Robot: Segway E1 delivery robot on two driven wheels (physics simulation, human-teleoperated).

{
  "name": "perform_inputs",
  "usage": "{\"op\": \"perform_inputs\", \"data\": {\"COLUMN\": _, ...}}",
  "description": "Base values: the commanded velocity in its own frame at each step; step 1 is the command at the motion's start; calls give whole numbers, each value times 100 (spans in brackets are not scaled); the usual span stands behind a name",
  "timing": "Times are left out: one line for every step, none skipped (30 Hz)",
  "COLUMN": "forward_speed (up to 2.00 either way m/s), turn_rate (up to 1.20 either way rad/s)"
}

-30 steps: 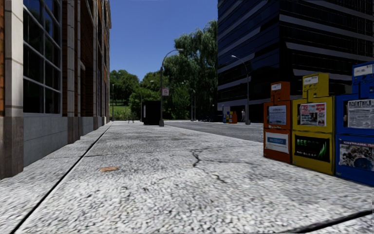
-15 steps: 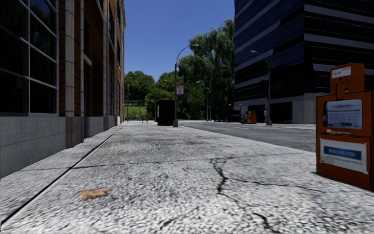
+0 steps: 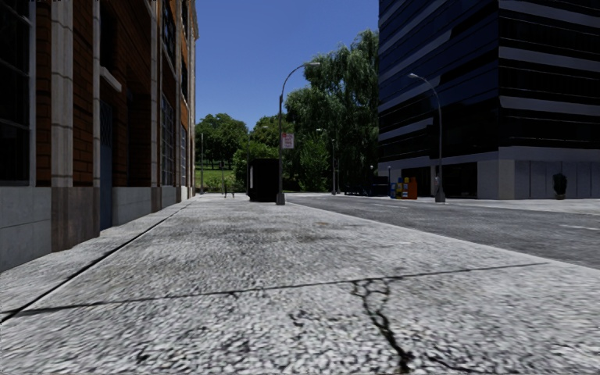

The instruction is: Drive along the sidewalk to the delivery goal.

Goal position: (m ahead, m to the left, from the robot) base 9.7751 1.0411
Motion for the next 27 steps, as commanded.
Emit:
{"op": "perform_inputs", "data": {"forward_speed": 200, "turn_rate": 0}}
{"op": "perform_inputs", "data": {"forward_speed": 200, "turn_rate": 0}}
{"op": "perform_inputs", "data": {"forward_speed": 200, "turn_rate": 0}}
{"op": "perform_inputs", "data": {"forward_speed": 200, "turn_rate": 0}}
{"op": "perform_inputs", "data": {"forward_speed": 200, "turn_rate": 0}}
{"op": "perform_inputs", "data": {"forward_speed": 200, "turn_rate": 0}}
{"op": "perform_inputs", "data": {"forward_speed": 200, "turn_rate": 0}}
{"op": "perform_inputs", "data": {"forward_speed": 200, "turn_rate": 0}}
{"op": "perform_inputs", "data": {"forward_speed": 200, "turn_rate": 0}}
{"op": "perform_inputs", "data": {"forward_speed": 200, "turn_rate": 0}}
{"op": "perform_inputs", "data": {"forward_speed": 200, "turn_rate": 0}}
{"op": "perform_inputs", "data": {"forward_speed": 200, "turn_rate": 0}}
{"op": "perform_inputs", "data": {"forward_speed": 200, "turn_rate": 0}}
{"op": "perform_inputs", "data": {"forward_speed": 200, "turn_rate": 0}}
{"op": "perform_inputs", "data": {"forward_speed": 200, "turn_rate": 0}}
{"op": "perform_inputs", "data": {"forward_speed": 200, "turn_rate": 0}}
{"op": "perform_inputs", "data": {"forward_speed": 200, "turn_rate": 4}}
{"op": "perform_inputs", "data": {"forward_speed": 200, "turn_rate": 12}}
{"op": "perform_inputs", "data": {"forward_speed": 200, "turn_rate": 15}}
{"op": "perform_inputs", "data": {"forward_speed": 200, "turn_rate": 15}}
{"op": "perform_inputs", "data": {"forward_speed": 200, "turn_rate": 17}}
{"op": "perform_inputs", "data": {"forward_speed": 200, "turn_rate": 18}}
{"op": "perform_inputs", "data": {"forward_speed": 200, "turn_rate": 19}}
{"op": "perform_inputs", "data": {"forward_speed": 200, "turn_rate": 20}}
{"op": "perform_inputs", "data": {"forward_speed": 200, "turn_rate": 20}}
{"op": "perform_inputs", "data": {"forward_speed": 200, "turn_rate": 20}}
{"op": "perform_inputs", "data": {"forward_speed": 200, "turn_rate": 21}}
